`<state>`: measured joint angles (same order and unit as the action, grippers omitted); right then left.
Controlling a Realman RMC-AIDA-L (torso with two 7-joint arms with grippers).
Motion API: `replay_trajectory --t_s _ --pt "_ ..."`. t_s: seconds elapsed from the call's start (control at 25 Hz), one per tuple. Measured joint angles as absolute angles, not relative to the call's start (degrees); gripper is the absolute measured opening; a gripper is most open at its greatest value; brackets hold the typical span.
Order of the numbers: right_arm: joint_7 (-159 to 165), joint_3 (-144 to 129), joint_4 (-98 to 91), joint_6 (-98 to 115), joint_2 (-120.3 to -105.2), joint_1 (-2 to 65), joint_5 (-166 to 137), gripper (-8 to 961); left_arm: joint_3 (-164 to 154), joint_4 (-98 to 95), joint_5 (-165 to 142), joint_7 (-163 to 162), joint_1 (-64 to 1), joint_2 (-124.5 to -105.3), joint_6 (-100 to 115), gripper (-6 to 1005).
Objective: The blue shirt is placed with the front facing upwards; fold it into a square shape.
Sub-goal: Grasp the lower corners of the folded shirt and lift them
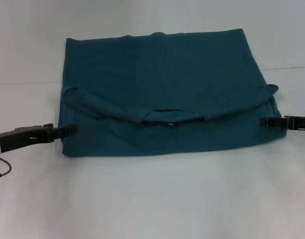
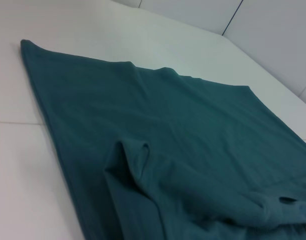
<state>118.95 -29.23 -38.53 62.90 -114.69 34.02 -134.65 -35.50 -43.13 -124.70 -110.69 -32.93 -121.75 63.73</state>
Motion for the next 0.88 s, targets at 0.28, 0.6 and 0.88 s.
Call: replay_trajectory --t_s 0.28,0.6,0.88 --pt "119.3 -31.1 -36.6 60.3 -115.43 35.1 -134.6 721 -35.5 -42.9 -124.7 -110.7 -33.2 -121.73 63.3 857" --pt "121.0 -30.9 -36.3 61.4 -114.92 34.7 -134.3 532 -36.0 -42.9 -124.7 -110.8 -33.2 -121.79 63.0 857" --pt "121.0 -30.7 -36.3 61.4 -114.64 34.5 -134.3 251 -36.0 -42.7 -124.7 -110.4 -32.8 -122.16 62.8 857"
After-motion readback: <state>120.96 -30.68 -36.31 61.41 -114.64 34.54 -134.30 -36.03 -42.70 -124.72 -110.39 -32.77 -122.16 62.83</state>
